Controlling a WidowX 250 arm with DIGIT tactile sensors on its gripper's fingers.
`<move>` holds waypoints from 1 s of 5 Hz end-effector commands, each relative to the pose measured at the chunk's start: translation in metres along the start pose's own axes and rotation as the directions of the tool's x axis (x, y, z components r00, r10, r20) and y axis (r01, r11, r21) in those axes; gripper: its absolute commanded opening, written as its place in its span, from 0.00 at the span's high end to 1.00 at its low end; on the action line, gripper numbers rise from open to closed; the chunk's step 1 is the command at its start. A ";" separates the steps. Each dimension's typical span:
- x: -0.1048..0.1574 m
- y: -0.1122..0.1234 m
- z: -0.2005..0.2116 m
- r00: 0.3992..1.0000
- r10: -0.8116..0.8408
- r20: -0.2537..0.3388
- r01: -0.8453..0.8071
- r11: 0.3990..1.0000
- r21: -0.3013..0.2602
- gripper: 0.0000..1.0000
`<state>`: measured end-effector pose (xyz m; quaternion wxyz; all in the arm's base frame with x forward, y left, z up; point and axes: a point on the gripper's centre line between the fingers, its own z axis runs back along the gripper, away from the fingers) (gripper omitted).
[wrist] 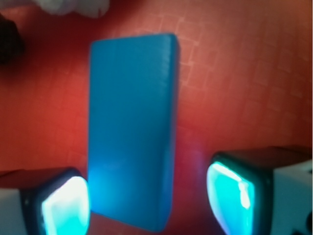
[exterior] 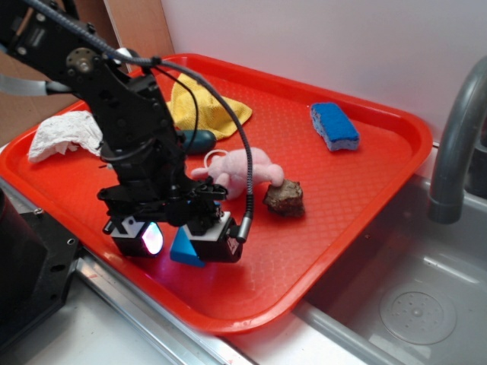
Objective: Grab the blue block.
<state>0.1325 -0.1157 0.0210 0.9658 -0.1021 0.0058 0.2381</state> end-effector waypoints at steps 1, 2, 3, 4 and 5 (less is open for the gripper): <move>-0.014 0.009 0.012 0.972 -0.227 -0.052 0.228 0.974 0.012 1.00; -0.021 0.010 0.041 0.917 -0.383 -0.109 0.383 0.923 -0.021 1.00; -0.031 0.020 0.078 0.812 -0.574 -0.102 0.579 0.815 0.016 0.94; 0.008 -0.011 0.098 0.768 -0.634 -0.088 0.640 0.764 0.086 0.00; 0.049 -0.037 0.069 0.741 -0.664 -0.101 0.671 0.727 0.148 0.00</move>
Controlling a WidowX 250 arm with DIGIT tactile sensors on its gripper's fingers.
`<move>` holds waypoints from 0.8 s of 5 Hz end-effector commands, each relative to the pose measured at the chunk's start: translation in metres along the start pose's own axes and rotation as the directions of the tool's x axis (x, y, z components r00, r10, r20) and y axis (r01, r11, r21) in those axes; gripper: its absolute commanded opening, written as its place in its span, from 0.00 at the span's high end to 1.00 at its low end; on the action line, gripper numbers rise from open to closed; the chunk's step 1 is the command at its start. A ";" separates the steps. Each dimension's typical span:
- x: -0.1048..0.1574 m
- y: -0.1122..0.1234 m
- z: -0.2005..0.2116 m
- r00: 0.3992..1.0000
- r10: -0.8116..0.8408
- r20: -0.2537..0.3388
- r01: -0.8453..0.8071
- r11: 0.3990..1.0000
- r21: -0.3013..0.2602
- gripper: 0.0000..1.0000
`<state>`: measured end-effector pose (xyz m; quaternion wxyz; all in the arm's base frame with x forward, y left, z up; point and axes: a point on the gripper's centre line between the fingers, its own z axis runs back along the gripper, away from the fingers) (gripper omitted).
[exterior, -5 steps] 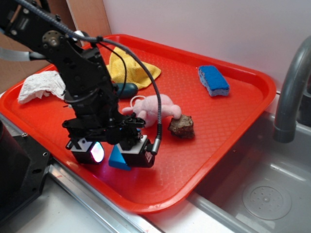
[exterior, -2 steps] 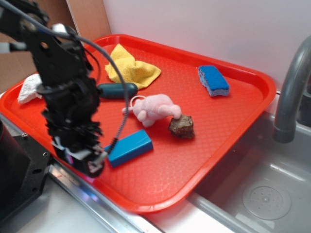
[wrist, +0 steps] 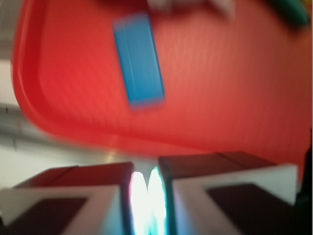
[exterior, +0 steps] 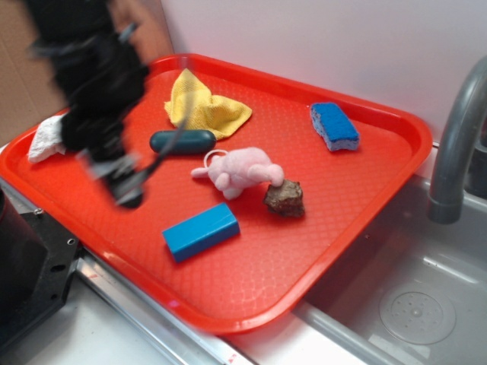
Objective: Grab the blue block.
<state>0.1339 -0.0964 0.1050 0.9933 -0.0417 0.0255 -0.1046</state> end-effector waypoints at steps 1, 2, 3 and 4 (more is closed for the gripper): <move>0.068 0.002 -0.034 0.998 -0.051 0.032 0.048 0.994 0.095 0.00; 0.052 -0.001 -0.023 0.990 -0.120 0.080 0.108 0.984 0.139 0.00; 0.052 -0.001 -0.023 0.990 -0.120 0.080 0.108 0.984 0.139 0.00; 0.052 -0.001 -0.023 0.990 -0.120 0.080 0.108 0.984 0.139 0.00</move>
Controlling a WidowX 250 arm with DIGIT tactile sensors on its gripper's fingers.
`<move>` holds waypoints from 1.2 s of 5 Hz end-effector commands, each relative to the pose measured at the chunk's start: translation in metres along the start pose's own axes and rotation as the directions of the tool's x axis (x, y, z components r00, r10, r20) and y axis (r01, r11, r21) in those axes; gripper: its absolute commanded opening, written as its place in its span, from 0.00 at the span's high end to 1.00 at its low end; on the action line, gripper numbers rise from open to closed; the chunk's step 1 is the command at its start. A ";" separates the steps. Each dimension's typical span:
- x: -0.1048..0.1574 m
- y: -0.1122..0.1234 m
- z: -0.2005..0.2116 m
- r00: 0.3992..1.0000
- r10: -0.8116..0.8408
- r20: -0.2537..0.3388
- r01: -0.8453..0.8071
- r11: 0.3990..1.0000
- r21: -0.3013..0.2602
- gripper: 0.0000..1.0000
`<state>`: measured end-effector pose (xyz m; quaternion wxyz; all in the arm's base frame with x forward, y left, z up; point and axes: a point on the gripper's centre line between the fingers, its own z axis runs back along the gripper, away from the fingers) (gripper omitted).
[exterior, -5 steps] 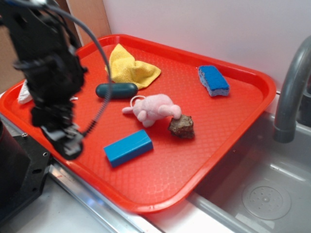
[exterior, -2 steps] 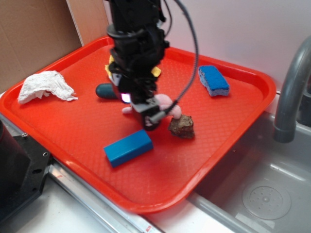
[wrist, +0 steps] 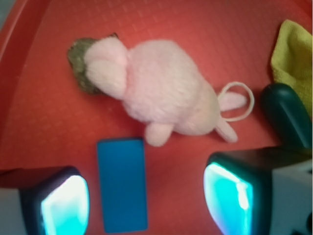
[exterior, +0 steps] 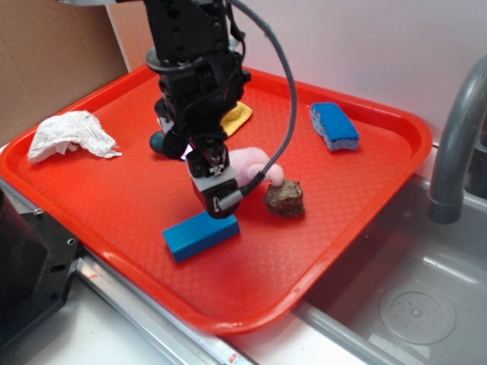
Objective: Grab the blue block.
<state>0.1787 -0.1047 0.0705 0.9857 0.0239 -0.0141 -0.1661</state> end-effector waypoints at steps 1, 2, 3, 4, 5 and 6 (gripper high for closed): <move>-0.003 -0.012 -0.014 0.993 0.053 0.102 -0.041 0.992 -0.121 0.00; -0.003 -0.023 -0.027 0.991 0.050 0.123 -0.027 0.983 -0.183 0.00; 0.002 -0.025 -0.039 0.990 0.036 0.137 -0.009 0.982 -0.187 0.00; 0.011 -0.023 -0.056 0.998 0.048 0.051 -0.037 0.982 -0.186 0.36; 0.011 -0.025 -0.064 0.999 0.040 -0.021 -0.043 0.985 -0.169 1.00; 0.008 -0.027 -0.045 1.000 -0.015 -0.015 0.012 0.984 -0.175 1.00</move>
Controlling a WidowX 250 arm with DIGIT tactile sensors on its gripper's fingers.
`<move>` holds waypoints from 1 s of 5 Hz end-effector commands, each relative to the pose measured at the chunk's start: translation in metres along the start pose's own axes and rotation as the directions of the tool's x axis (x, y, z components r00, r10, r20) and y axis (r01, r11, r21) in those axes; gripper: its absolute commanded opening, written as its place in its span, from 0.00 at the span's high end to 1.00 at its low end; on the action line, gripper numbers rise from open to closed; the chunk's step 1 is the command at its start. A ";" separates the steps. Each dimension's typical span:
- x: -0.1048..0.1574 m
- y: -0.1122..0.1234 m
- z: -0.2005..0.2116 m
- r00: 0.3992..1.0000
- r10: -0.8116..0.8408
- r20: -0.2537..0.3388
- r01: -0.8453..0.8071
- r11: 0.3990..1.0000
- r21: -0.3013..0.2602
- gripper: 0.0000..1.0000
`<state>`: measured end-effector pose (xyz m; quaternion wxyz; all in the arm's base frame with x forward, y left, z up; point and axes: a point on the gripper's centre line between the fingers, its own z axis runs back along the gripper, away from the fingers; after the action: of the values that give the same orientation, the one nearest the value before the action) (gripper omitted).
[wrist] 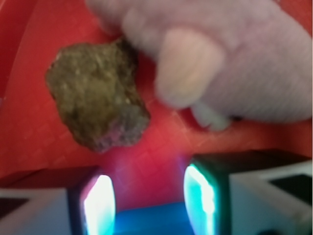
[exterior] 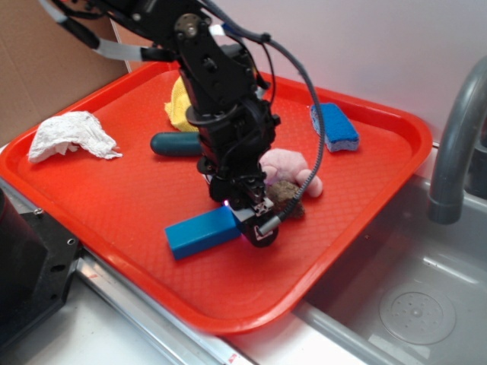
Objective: Grab the blue block.
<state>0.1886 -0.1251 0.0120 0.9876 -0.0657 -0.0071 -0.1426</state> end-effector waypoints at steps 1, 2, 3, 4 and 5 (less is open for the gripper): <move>-0.016 -0.013 0.036 0.998 -0.063 0.008 0.063 0.997 0.039 1.00; -0.025 -0.012 0.071 0.997 -0.056 0.057 0.049 0.993 0.106 1.00; -0.041 0.004 0.112 0.998 0.030 0.055 -0.036 0.993 0.114 1.00; -0.053 0.022 0.125 0.998 0.012 0.066 -0.020 0.992 0.123 0.76; -0.070 0.015 0.110 0.963 0.266 0.048 -0.270 0.959 0.090 0.00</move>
<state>0.1241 -0.0690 0.1093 0.9998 -0.0175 -0.0117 -0.0050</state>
